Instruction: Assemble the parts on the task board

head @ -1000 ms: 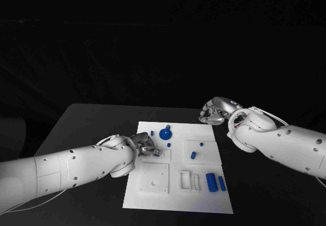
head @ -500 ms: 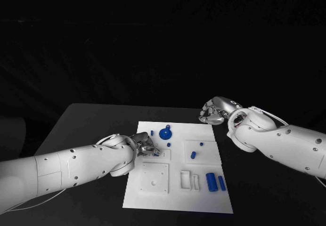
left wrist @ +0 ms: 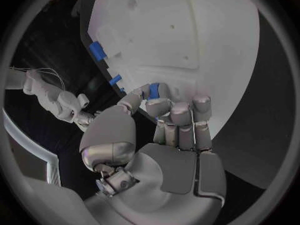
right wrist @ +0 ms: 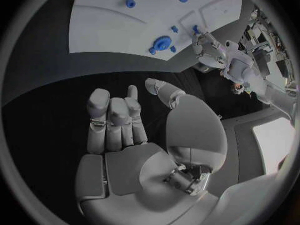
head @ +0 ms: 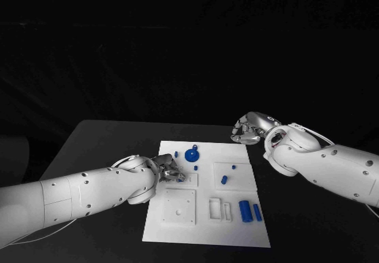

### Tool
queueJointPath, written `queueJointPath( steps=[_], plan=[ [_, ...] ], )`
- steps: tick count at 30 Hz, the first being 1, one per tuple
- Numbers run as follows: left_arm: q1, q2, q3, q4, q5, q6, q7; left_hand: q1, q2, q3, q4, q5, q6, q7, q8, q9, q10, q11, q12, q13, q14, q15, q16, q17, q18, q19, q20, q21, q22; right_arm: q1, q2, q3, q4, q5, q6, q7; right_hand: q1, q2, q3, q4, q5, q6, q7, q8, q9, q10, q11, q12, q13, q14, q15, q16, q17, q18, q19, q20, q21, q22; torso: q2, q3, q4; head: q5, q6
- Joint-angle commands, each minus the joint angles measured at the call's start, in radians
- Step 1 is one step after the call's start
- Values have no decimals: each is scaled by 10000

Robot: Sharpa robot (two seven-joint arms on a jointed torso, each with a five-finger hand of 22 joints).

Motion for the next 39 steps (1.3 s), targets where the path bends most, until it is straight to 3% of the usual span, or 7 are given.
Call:
queueJointPath(
  steps=[1, 7, 11, 17, 30, 39],
  plan=[
    [-41, 75, -30, 5, -44, 423, -129, 329, 423, 222, -293, 70, 1651, -784, 36, -26, -302, -243, 34, -11, 129, -385, 43, -11, 111, -74, -1452, 65, -10, -1, 13, 4, 3, -41, 114, 64, -45, 54, -23, 36, 72, 54, 128, -35, -11, -61, 2, -54, -8, 1, -26, -66, 16, 583, -8, -76, -53, 62, 3, 2, -1, -5, 8],
    [-29, 142, -25, -64, -35, 464, -137, 286, 441, 215, -306, 8, 1645, -780, 41, -27, -304, -239, 38, -19, 124, -381, 45, -19, 107, -75, -1446, 80, -25, -1, 23, 4, -1, -40, 118, 63, -43, 55, -25, 33, 100, 54, 128, -35, -10, -61, 1, -53, -8, 2, -26, -67, 17, 583, -8, -76, -54, 63, 5, 5, -8, -7, 15],
    [-22, 184, -20, -101, -21, 490, -137, 163, 467, 204, -233, -342, 1620, -771, 45, -33, -308, -230, 35, -49, 110, -383, 33, -48, 104, -84, -1439, 97, -75, -1, 38, 4, -10, -38, 120, 66, -44, 55, -26, 33, 107, 55, 128, -35, -10, -61, 1, -53, -8, 2, -26, -67, 18, 583, -7, -76, -54, 63, 5, 5, -2, -20, 19],
    [1, 258, -13, -192, -20, 699, -183, 112, 445, 215, -187, -498, 1603, -767, 47, -37, -312, -225, 31, -71, 101, -389, 25, -67, 109, -93, -1440, 111, -106, -1, 40, 4, -9, -35, 120, 65, -44, 56, -28, 32, 118, 55, 128, -35, -10, -60, 2, -53, -8, 2, -26, -67, 18, 583, -7, -76, -54, 64, 4, 6, 3, -24, 10],
    [39, 385, 9, -257, -38, 1578, -300, 171, 434, 268, -250, -499, 1585, -766, 49, -41, -314, -223, 29, -89, 88, -390, 25, -79, 121, -117, -1445, 126, -127, 0, 44, 4, -8, -35, 146, 61, -42, 55, -31, 28, 137, 55, 128, -36, -10, -60, 1, -53, -8, 2, -26, -67, 19, 583, -6, -77, -54, 65, -2, 3, 0, -40, -15],
    [43, 391, 39, -260, -43, 1462, -299, 225, 440, 308, -355, -363, 1578, -759, 56, -45, -315, -215, 35, -107, 73, -377, 39, -89, 120, -153, -1439, 152, -151, 0, 46, 4, -11, -35, 145, 63, -42, 55, -33, 26, 148, 55, 128, -36, -10, -60, 1, -52, -8, 2, -26, -68, 20, 583, -6, -77, -55, 66, -2, -1, 9, -49, 0]
  ],
)
